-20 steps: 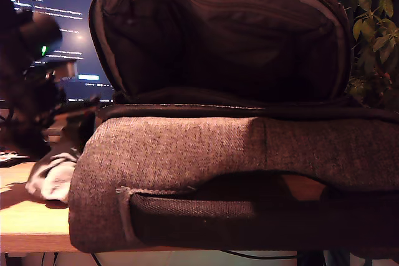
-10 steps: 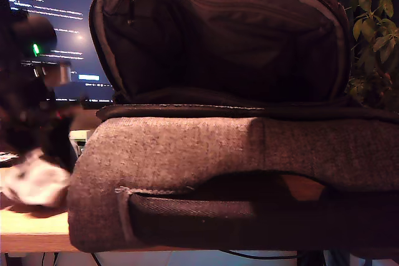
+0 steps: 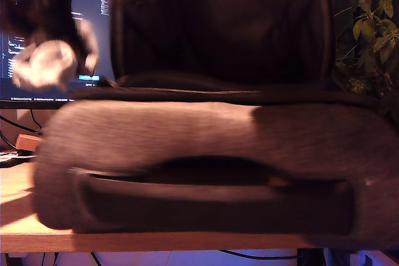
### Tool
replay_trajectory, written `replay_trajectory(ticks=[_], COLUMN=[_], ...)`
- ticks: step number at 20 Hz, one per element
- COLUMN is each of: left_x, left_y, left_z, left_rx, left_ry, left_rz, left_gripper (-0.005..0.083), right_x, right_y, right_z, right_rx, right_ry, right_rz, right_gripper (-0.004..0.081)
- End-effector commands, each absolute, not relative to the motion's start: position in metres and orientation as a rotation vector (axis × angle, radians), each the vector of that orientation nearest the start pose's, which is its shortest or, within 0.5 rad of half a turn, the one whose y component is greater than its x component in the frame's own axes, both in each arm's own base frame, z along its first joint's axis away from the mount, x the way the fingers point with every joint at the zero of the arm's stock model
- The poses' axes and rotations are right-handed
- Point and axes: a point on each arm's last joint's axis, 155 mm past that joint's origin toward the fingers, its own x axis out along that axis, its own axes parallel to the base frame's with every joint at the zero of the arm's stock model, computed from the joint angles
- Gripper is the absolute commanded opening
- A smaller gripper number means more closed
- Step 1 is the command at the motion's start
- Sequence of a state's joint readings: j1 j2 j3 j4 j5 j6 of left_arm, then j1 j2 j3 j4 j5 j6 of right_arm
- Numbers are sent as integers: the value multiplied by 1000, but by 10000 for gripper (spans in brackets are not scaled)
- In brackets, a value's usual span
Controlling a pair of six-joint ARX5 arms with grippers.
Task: Pack the pair of socks inside the grey Google backpack
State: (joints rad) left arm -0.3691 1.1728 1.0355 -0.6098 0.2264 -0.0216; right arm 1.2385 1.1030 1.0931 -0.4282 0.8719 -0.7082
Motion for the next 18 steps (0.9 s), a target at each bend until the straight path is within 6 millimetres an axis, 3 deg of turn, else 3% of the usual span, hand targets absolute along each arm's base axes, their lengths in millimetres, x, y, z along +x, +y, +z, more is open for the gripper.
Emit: replay_trajectory(ticks=[1, 5, 9, 18], left_x=[304, 281, 252, 174], left_y=[-170, -182, -210, -283], left_z=[220, 251, 272, 286], left_rx=[44, 53, 72, 263], left_ry=[709, 603, 512, 369], left_rz=[-582, -643, -760, -1098], left_gripper=[-19, -19, -19, -19], right_x=[234, 231, 230, 252], right_y=[249, 243, 242, 239], right_z=[356, 388, 410, 396], right_rx=[-991, -957, -919, -955], right_ry=[33, 13, -13, 43], right_rz=[418, 419, 439, 424], right_gripper=[-12, -12, -12, -12])
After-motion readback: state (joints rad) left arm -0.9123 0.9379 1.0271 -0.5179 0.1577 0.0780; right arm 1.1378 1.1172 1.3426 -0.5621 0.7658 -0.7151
